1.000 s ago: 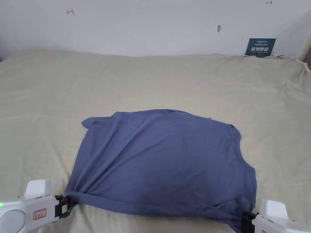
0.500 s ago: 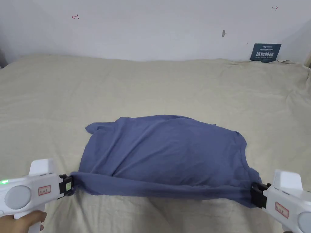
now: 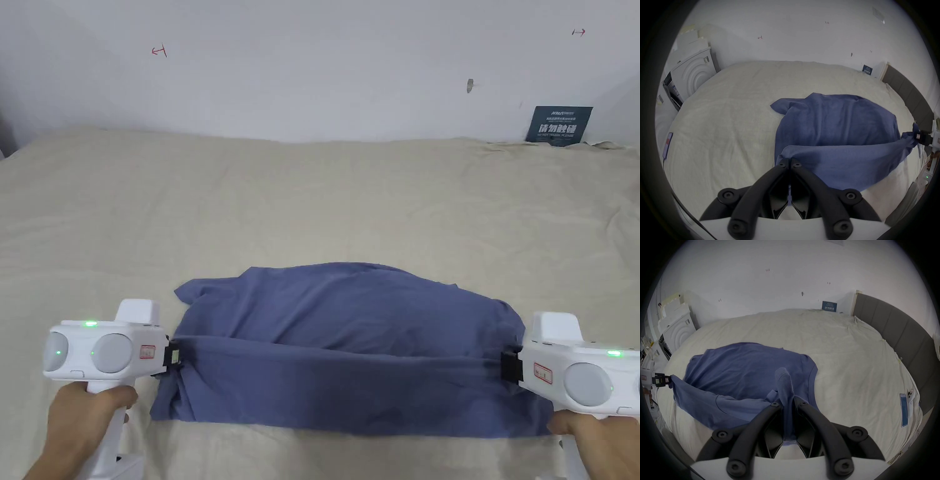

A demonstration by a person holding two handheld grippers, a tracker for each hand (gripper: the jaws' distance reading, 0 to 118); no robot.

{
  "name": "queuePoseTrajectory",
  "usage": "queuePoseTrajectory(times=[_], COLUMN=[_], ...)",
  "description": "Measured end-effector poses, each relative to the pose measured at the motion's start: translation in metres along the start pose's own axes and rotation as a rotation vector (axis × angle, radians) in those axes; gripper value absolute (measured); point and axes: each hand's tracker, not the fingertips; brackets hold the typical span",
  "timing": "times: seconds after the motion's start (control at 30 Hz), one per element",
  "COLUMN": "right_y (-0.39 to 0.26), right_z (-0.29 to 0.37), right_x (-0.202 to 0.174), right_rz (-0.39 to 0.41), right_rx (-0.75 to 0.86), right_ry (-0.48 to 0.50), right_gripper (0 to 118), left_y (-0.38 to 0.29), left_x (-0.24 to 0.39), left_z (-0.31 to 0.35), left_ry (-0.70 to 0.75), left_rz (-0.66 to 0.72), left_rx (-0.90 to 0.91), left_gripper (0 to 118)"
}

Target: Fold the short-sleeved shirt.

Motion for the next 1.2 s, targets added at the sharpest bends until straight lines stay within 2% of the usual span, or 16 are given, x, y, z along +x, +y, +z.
queuePoseTrajectory(times=[0.27,0.47,0.5,0.57,0.6,0.7,0.73,0.83,1.03,1.2], right_y=[0.0,-0.015,-0.016,-0.014,-0.013,-0.008,-0.006,0.001,0.015,0.016], right_z=[-0.058,-0.064,-0.062,-0.055,-0.052,-0.042,-0.034,-0.009,0.06,0.121], right_x=[0.002,0.0,0.0,-0.001,-0.002,0.007,0.008,0.017,0.022,0.009], right_rz=[-0.02,-0.062,-0.071,-0.081,-0.082,-0.083,-0.1,-0.149,-0.165,-0.124], right_rx=[-0.081,-0.139,-0.135,-0.125,-0.118,-0.066,-0.042,0.055,0.25,0.376], right_ry=[-0.03,-0.037,-0.035,-0.032,-0.032,-0.014,-0.005,0.012,0.036,0.041], right_gripper=[9,10,11,20,36,91,97,99,101,106], left_y=[0.001,-0.007,-0.006,-0.003,-0.002,0.0,0.001,0.004,0.013,0.013], left_x=[0.011,0.016,0.015,0.014,0.013,0.013,0.014,0.015,0.021,0.022], left_z=[-0.054,-0.053,-0.051,-0.046,-0.045,-0.035,-0.028,-0.006,0.047,0.089], left_ry=[0.051,0.054,0.052,0.046,0.046,0.057,0.062,0.065,0.049,-0.032], left_rz=[-0.047,-0.051,-0.049,-0.033,-0.024,0.0,0.011,0.026,0.012,0.071], left_rx=[-0.088,-0.097,-0.096,-0.093,-0.091,-0.072,-0.054,0.03,0.176,0.27], left_gripper=[0,0,4,21,39,106,114,115,115,115])
